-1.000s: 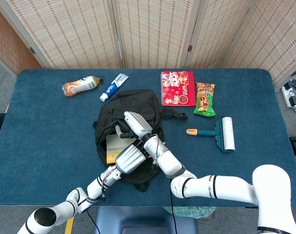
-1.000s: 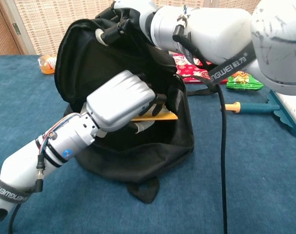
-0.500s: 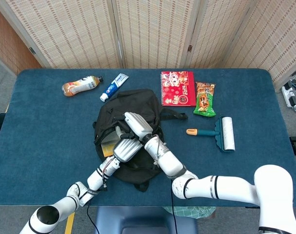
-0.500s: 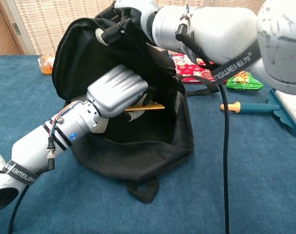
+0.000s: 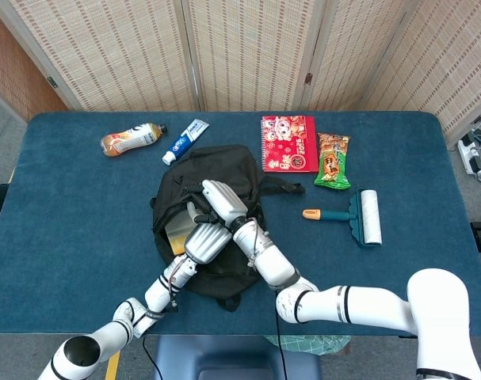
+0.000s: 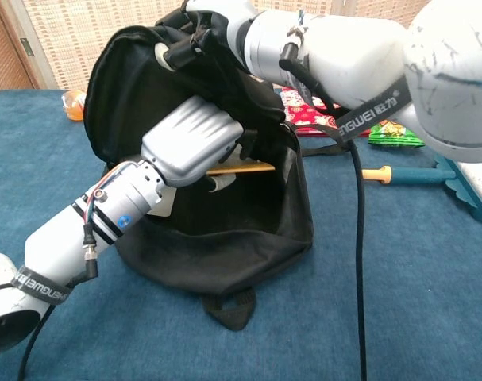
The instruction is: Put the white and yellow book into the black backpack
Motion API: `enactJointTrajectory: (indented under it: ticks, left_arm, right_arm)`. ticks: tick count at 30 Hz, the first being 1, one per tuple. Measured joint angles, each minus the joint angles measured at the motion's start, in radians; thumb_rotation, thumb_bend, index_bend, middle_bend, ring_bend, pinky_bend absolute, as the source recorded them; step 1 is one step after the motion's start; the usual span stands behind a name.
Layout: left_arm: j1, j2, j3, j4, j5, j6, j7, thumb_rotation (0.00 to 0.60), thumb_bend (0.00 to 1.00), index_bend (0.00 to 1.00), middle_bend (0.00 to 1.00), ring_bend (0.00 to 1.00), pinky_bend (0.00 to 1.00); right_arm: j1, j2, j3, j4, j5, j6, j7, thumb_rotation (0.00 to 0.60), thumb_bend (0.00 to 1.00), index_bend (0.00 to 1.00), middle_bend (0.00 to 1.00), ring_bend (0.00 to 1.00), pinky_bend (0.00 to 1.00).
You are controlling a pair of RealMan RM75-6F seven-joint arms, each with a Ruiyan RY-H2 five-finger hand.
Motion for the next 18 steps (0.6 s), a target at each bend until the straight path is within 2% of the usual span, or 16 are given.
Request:
enactJointTrajectory:
  ticks: [7, 11, 18]
  left_arm:
    - [0.025, -0.017, -0.010, -0.068, -0.009, 0.054, 0.039, 0.600, 0.00, 0.30, 0.45, 0.51, 0.36]
    - [0.040, -0.009, -0.013, -0.127, -0.014, 0.070, 0.055, 0.600, 0.00, 0.26, 0.43, 0.50, 0.36]
    - [0.085, 0.048, -0.004, -0.302, -0.010, 0.106, 0.061, 0.600, 0.00, 0.24, 0.43, 0.49, 0.36]
  right_arm:
    - [0.003, -0.009, 0.008, 0.022, 0.009, 0.016, -0.012, 0.600, 0.67, 0.57, 0.48, 0.47, 0.43]
    - [0.005, -0.014, 0.012, 0.041, 0.025, 0.021, -0.022, 0.600, 0.67, 0.56, 0.48, 0.46, 0.43]
    - [0.000, -0.018, 0.007, 0.054, 0.029, 0.012, -0.024, 0.600, 0.67, 0.56, 0.47, 0.46, 0.43]
